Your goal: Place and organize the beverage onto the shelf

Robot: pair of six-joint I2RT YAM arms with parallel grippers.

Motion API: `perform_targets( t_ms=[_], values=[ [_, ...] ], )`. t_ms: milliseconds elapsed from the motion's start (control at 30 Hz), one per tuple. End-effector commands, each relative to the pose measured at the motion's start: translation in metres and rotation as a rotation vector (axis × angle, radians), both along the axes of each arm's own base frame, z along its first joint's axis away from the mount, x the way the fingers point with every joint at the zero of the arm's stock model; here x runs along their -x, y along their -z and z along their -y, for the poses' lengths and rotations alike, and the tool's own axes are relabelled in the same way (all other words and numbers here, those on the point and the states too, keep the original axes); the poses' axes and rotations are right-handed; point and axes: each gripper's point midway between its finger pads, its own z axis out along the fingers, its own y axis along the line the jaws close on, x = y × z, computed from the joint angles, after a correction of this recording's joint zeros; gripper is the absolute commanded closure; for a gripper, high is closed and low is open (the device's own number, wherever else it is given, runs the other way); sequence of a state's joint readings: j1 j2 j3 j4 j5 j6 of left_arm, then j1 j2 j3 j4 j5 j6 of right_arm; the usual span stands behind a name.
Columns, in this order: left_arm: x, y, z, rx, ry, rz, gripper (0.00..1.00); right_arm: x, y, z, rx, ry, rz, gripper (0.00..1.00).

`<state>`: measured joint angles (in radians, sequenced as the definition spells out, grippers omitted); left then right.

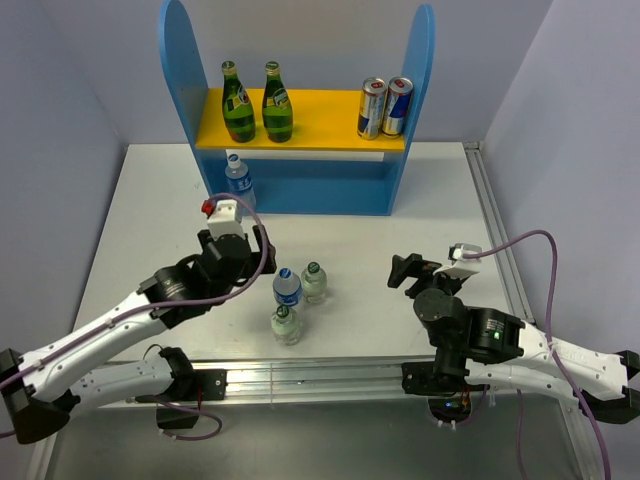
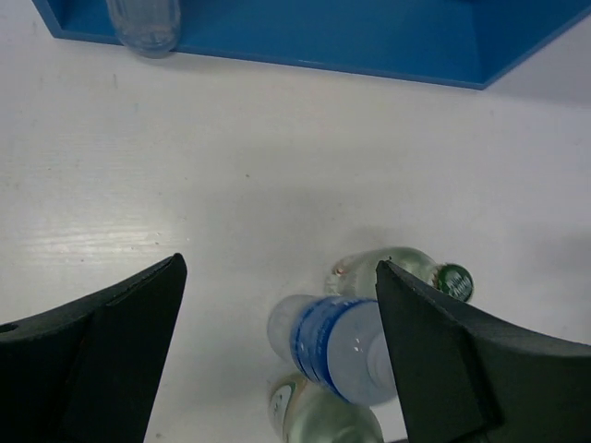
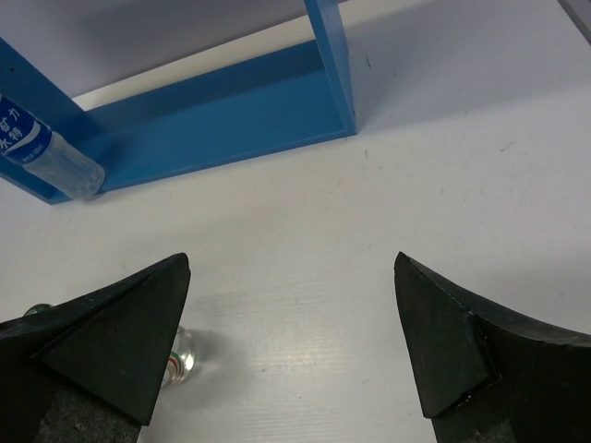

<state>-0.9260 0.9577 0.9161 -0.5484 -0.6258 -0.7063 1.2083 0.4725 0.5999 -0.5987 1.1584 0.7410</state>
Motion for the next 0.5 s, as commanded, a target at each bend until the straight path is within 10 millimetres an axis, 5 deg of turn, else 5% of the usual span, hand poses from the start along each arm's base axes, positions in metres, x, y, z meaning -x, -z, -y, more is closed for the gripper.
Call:
perform_targets(
  t_ms=[0,233,467],
  values=[
    [0.023,-0.004,0.004,0.077,0.049,-0.039,0.10,-0.001,-0.001,0.002,-0.010,0.022,0.008,0.02],
    [0.044,0.004,0.004,0.108,0.067,-0.100,0.11,-0.001,0.000,0.001,-0.004,0.027,0.006,0.02],
    [0.066,0.048,-0.017,-0.011,-0.092,-0.234,0.11,-0.002,0.000,0.000,0.003,0.027,0.003,0.02]
  ],
)
